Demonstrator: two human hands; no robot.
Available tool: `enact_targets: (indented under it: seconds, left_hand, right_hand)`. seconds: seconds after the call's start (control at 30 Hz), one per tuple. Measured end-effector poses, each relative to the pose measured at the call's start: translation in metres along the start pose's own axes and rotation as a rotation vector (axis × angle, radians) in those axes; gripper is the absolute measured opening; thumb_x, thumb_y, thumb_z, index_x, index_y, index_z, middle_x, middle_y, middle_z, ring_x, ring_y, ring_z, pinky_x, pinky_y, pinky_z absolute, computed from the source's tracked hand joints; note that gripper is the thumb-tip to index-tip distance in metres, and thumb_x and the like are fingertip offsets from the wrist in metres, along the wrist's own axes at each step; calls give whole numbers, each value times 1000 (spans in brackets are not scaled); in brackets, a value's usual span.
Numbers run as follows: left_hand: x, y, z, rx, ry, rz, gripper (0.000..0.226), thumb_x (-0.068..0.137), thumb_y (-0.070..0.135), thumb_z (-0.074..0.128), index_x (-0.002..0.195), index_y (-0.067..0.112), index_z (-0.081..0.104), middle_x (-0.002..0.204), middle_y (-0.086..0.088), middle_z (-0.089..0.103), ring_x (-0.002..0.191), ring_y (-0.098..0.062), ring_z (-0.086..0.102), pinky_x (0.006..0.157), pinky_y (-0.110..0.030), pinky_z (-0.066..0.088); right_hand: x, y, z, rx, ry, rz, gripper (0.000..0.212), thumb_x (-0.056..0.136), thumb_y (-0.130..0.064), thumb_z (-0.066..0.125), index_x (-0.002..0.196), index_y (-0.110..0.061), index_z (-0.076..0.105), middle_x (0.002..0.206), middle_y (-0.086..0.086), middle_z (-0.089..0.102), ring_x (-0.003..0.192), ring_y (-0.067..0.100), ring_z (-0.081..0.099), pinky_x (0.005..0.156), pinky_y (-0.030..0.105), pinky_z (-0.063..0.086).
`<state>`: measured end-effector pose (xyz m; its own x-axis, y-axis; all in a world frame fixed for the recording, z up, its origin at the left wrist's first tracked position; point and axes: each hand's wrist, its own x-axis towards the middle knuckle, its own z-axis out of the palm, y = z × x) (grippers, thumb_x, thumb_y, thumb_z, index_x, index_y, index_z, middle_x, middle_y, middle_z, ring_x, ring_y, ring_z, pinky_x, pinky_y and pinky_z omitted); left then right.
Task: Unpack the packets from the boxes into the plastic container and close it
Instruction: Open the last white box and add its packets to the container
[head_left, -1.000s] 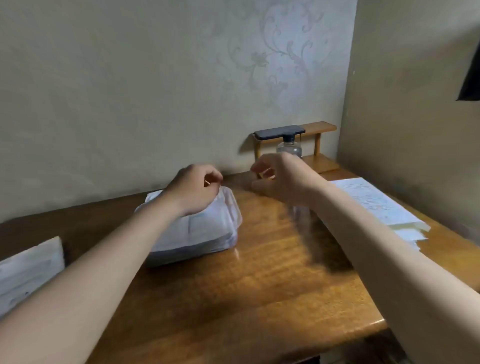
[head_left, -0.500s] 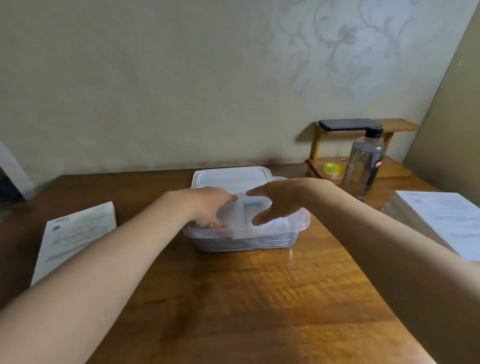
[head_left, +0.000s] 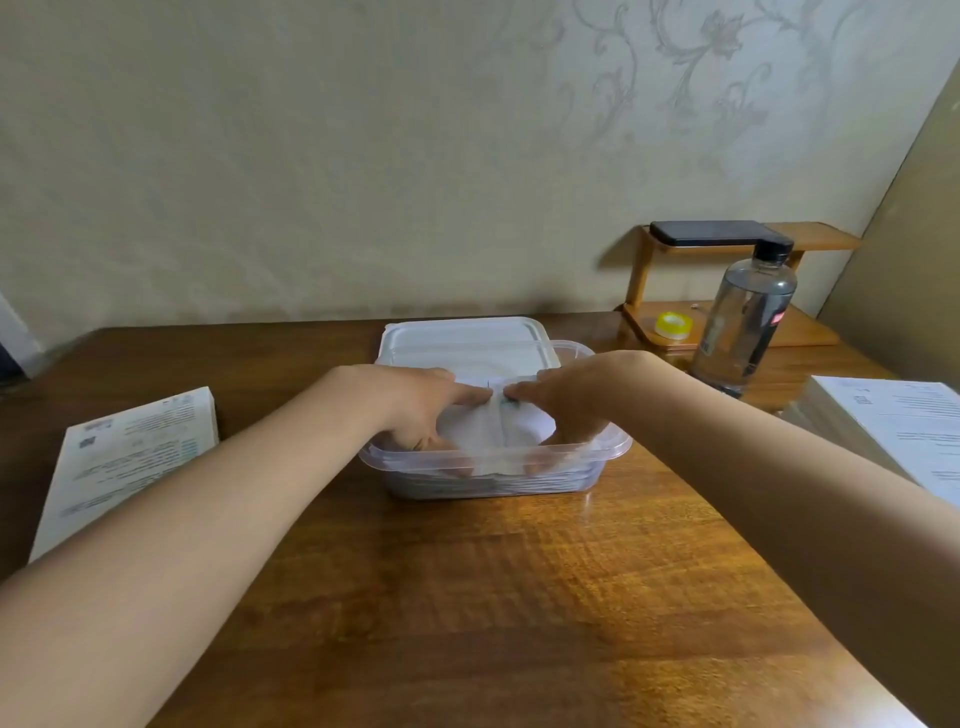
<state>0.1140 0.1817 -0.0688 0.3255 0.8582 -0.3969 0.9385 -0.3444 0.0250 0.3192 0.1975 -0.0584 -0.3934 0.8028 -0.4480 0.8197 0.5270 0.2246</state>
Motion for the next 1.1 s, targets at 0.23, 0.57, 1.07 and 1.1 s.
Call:
enact_targets:
  seconds: [0.23,0.57,1.07,1.1]
  left_hand:
    - [2,11,-3,-10,65,55,81,87,69,64,154,36,33,142,5,49,119,-21,53,95,-39,51]
    - [10,3,1,34,-21,34,90,86,69,64,157,38,18,146,8,46,120,-21,52,102,-44,50]
    - [6,8,-8,98,-56,6,94,93,48,68,163,32,7,159,-1,35,135,-29,46,108,-46,47]
    - [5,6,-12,98,-61,2,95,91,54,68,162,33,9,155,0,39,131,-27,48,105,-44,50]
  right_hand:
    - [7,-13,2,130,118,-122,86,89,-58,63,156,-22,24,155,2,39,140,26,40,114,44,34]
    - [19,-7,9,108,62,-117,85,96,-45,59,160,-24,7,162,-1,24,146,28,30,117,50,30]
    - [9,-6,3,117,52,-61,98,91,-57,59,160,-21,0,166,1,16,151,27,22,120,48,23]
    - [5,-3,-1,110,43,-48,100,88,-61,60,160,-21,3,165,2,21,149,28,28,118,47,28]
